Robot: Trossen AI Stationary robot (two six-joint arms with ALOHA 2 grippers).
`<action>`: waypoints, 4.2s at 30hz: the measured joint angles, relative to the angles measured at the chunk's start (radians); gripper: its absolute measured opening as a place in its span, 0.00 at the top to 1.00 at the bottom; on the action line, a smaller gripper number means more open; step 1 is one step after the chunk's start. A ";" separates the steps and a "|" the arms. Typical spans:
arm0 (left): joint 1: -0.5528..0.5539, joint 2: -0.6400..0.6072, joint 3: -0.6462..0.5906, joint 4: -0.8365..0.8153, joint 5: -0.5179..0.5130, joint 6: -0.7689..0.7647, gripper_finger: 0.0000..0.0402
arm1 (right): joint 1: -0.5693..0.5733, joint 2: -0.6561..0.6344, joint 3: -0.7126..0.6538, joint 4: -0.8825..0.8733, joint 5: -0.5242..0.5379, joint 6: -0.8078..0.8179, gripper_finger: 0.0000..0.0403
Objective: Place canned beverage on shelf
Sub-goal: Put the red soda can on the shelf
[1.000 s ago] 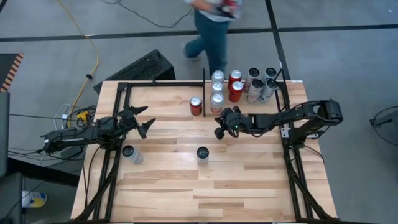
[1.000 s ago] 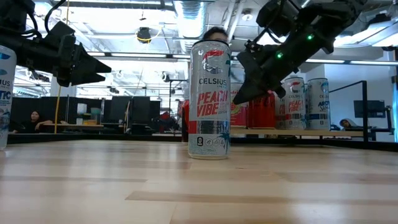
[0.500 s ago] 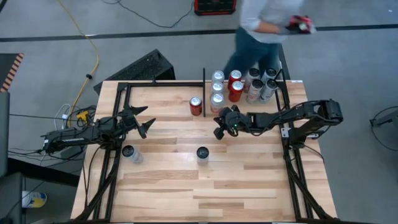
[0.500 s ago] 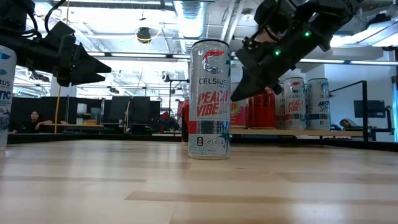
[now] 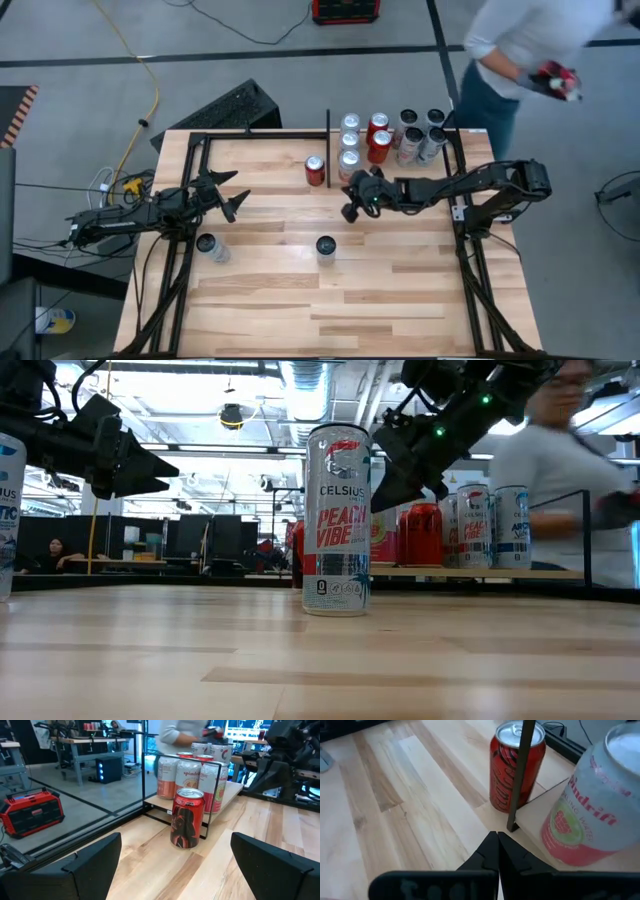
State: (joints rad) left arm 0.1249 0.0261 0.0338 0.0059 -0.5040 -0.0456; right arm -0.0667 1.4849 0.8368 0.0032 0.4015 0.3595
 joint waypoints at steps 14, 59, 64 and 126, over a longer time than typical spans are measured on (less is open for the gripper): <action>0.000 0.000 0.000 0.000 0.000 0.000 0.10 | 0.113 0.008 0.276 -0.091 -0.007 -0.029 0.95; 0.000 0.000 0.000 0.000 0.000 0.000 0.10 | -0.235 0.739 1.496 -0.954 -0.263 -0.483 0.41; 0.000 0.000 0.000 0.000 0.000 0.000 0.10 | -0.248 0.763 1.498 -0.961 -0.265 -0.610 0.26; 0.000 0.000 0.000 0.000 0.000 0.000 0.10 | -0.190 0.891 1.497 -1.103 0.078 -0.962 0.95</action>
State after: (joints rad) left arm 0.1247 0.0260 0.0338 0.0059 -0.5037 -0.0456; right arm -0.2562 2.3760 2.3337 -1.0994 0.4795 -0.6025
